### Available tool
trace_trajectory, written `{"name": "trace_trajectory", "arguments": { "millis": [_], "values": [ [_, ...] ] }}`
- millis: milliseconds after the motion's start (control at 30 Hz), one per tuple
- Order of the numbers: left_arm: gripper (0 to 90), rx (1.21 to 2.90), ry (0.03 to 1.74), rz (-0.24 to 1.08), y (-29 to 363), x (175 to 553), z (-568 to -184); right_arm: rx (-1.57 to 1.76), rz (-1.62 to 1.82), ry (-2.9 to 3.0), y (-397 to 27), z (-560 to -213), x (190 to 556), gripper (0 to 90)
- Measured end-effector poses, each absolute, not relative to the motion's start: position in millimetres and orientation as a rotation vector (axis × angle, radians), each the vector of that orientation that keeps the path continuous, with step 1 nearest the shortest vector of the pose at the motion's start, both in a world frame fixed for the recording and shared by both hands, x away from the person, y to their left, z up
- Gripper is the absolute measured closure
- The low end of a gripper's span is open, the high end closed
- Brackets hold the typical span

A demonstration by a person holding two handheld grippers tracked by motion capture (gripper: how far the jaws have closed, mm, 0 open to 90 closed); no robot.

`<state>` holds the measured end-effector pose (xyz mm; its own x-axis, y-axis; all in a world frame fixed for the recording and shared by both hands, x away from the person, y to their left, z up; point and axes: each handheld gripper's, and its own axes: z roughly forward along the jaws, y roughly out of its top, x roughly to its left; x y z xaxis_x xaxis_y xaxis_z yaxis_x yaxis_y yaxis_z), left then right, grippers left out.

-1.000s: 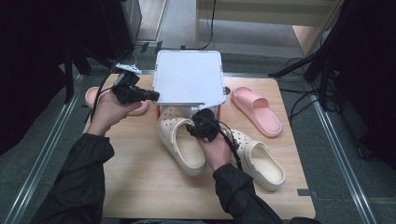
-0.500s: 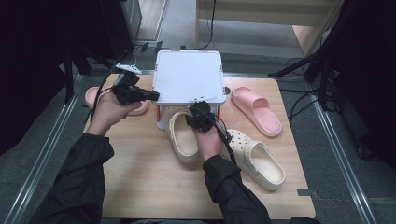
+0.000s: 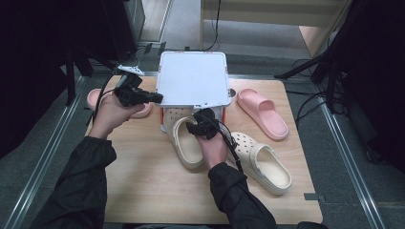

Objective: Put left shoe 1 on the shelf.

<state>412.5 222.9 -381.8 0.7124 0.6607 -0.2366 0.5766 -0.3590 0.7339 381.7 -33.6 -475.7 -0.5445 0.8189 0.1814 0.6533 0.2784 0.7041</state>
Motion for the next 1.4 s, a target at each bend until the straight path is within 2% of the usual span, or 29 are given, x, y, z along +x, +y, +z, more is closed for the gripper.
{"name": "trace_trajectory", "arguments": {
  "millis": [367,500,567,667,700,733,800,1033,1400],
  "values": [
    [84.6,2.057,0.942,0.123,223.1,412.6,-382.0,1.299,1.204,2.334,-53.4,-460.5,358.7,58.6],
    [84.6,2.056,0.945,0.125,222.8,412.3,-381.9,1.255,1.260,2.368,-61.5,-455.2,344.1,68.3],
    [84.6,2.056,0.945,0.125,222.9,412.3,-381.9,1.250,1.270,2.377,-63.5,-454.9,339.8,69.1],
    [84.6,2.055,0.950,0.123,222.7,412.3,-381.8,1.221,1.299,2.416,-71.9,-456.6,322.0,79.9],
    [84.9,2.055,0.950,0.123,222.7,412.3,-381.8,1.221,1.299,2.416,-71.9,-456.6,322.0,79.9],
    [85.9,2.053,0.963,0.128,222.2,412.2,-381.7,1.188,1.305,2.446,-75.2,-460.1,311.2,86.9],
    [87.5,2.055,0.969,0.134,221.8,412.2,-381.5,1.175,1.314,2.466,-77.1,-464.2,302.8,90.0],
    [87.8,2.056,0.974,0.139,221.2,411.7,-381.2,1.093,1.255,2.556,-77.3,-481.9,274.5,90.0],
    [87.5,2.052,0.968,0.137,221.7,411.6,-381.7,1.082,1.192,2.604,-83.5,-503.0,263.0,90.0]
  ]
}}
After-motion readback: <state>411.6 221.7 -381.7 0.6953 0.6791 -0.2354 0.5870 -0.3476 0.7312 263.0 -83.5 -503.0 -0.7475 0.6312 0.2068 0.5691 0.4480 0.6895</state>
